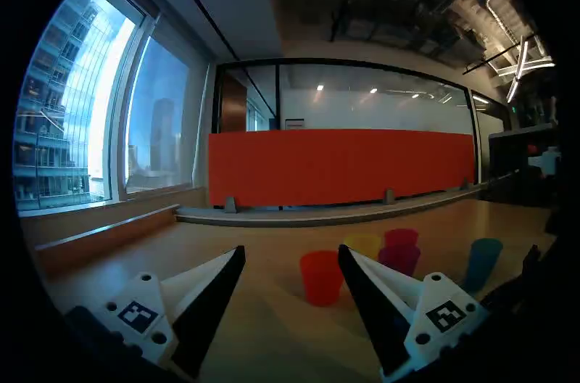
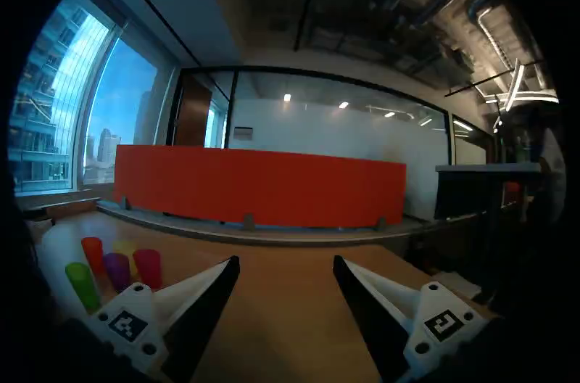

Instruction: Pour water

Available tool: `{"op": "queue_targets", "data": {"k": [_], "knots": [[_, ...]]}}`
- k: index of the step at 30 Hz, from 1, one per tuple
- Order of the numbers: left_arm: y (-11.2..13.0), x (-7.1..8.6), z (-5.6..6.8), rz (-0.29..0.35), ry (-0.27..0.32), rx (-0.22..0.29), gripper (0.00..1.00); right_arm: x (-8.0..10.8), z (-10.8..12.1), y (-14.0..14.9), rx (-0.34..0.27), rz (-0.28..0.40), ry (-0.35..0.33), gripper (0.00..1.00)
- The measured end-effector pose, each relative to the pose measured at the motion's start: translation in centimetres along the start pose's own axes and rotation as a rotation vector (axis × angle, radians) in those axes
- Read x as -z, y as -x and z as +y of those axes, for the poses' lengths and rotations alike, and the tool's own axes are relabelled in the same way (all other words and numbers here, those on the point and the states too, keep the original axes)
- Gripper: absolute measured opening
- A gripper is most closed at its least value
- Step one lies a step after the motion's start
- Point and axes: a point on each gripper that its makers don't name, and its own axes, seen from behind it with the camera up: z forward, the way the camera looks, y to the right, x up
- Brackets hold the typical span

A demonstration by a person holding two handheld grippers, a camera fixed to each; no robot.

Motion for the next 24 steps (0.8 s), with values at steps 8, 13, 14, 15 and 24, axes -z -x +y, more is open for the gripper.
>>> {"op": "queue_targets", "data": {"k": [8, 13, 14, 15, 24], "knots": [[0.9, -0.2, -0.1, -0.015, 0.003, -0.003, 0.95, 0.3, 0.6, -0.1, -0.007, -0.001, 0.011, 1.00], [1.3, -0.3, 0.0, -0.019, 0.004, -0.002, 0.95, 0.4, 0.8, -0.3, -0.007, 0.001, 0.015, 1.00], [1.4, -0.3, 0.1, -0.019, 0.004, -0.001, 0.95, 0.4, 0.9, -0.4, -0.008, 0.001, 0.016, 1.00], [1.4, -0.3, 0.1, -0.020, 0.005, -0.001, 0.95, 0.5, 0.9, -0.4, -0.008, 0.002, 0.016, 1.00], [1.6, -0.3, 0.0, -0.024, 0.006, 0.015, 0.95, 0.7, 0.9, -0.2, -0.006, 0.001, 0.017, 1.00]]}}
